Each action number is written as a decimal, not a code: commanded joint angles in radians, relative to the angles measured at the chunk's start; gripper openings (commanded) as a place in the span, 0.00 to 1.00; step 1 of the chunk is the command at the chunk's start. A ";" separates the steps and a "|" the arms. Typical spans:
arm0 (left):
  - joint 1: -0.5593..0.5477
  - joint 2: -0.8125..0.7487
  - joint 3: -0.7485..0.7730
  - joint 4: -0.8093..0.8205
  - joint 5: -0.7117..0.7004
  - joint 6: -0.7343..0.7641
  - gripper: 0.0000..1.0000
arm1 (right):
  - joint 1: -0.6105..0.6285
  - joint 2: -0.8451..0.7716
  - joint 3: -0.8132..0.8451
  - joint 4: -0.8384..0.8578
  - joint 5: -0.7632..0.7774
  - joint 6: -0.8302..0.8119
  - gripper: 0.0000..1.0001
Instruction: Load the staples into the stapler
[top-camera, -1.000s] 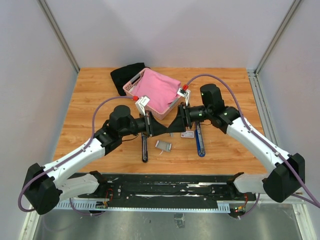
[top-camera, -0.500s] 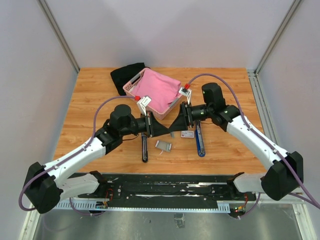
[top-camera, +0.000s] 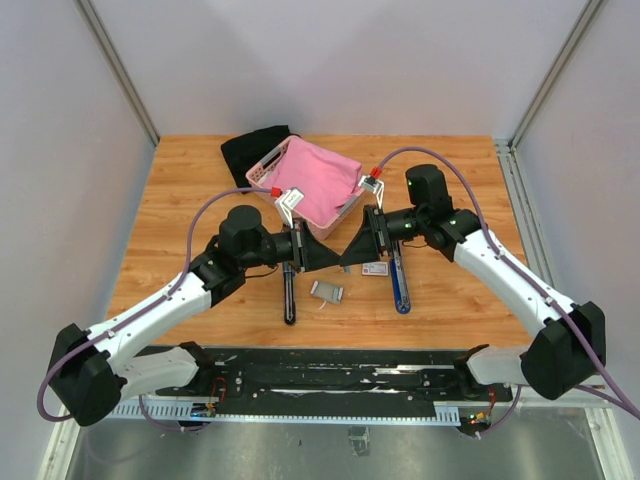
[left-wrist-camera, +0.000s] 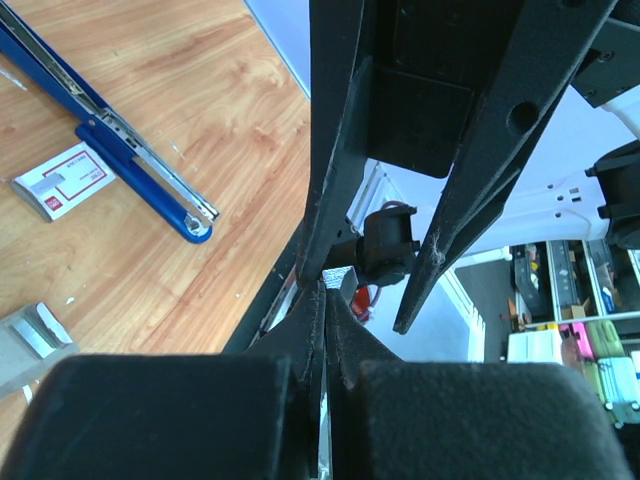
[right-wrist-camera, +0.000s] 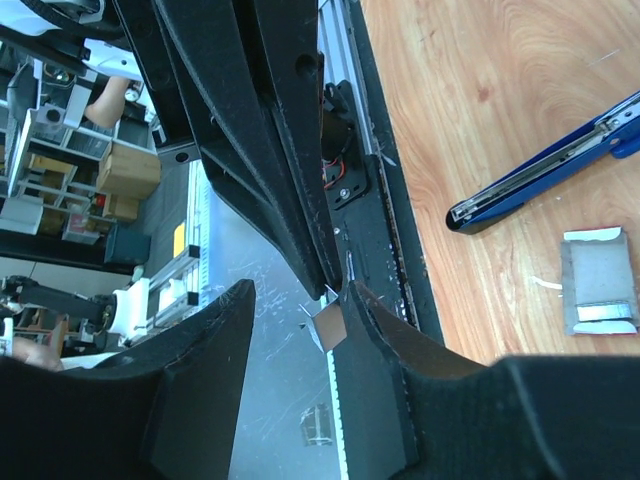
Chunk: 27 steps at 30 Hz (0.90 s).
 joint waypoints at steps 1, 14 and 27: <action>0.002 0.003 0.035 0.040 0.020 0.003 0.00 | -0.015 0.008 -0.014 0.016 -0.070 0.005 0.42; 0.002 -0.017 0.041 -0.051 -0.104 0.047 0.00 | -0.026 -0.016 -0.027 0.008 0.017 0.009 0.29; 0.056 0.047 -0.035 -0.320 -0.394 -0.007 0.61 | 0.046 -0.045 -0.105 -0.247 0.861 -0.029 0.37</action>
